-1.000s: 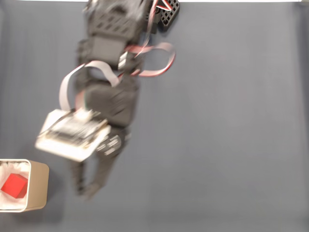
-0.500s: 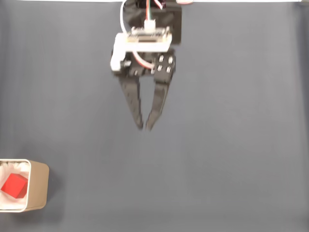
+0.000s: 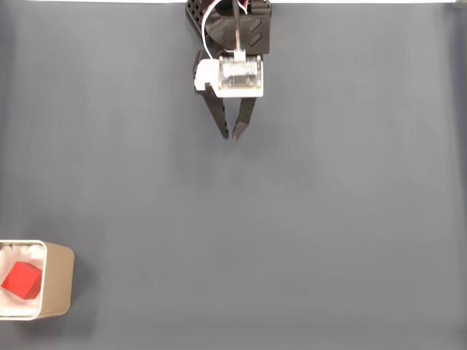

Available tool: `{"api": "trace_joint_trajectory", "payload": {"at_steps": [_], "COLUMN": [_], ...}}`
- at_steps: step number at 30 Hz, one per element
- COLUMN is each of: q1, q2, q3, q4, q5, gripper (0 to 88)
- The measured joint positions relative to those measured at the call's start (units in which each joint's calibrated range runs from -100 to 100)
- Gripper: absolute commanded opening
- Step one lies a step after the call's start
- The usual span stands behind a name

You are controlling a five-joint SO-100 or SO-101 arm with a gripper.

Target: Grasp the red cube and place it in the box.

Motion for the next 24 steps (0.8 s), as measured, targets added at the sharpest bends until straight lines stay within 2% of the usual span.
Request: {"api": "trace_joint_trajectory", "payload": {"at_steps": [9,24], "q1": [-0.15,-0.45], "q2": [-2.34,-3.13], "q3": [2.53,2.53], "q4": [17.74,21.64], "q5": [0.24,-0.39], "gripper": [0.0,0.2]}}
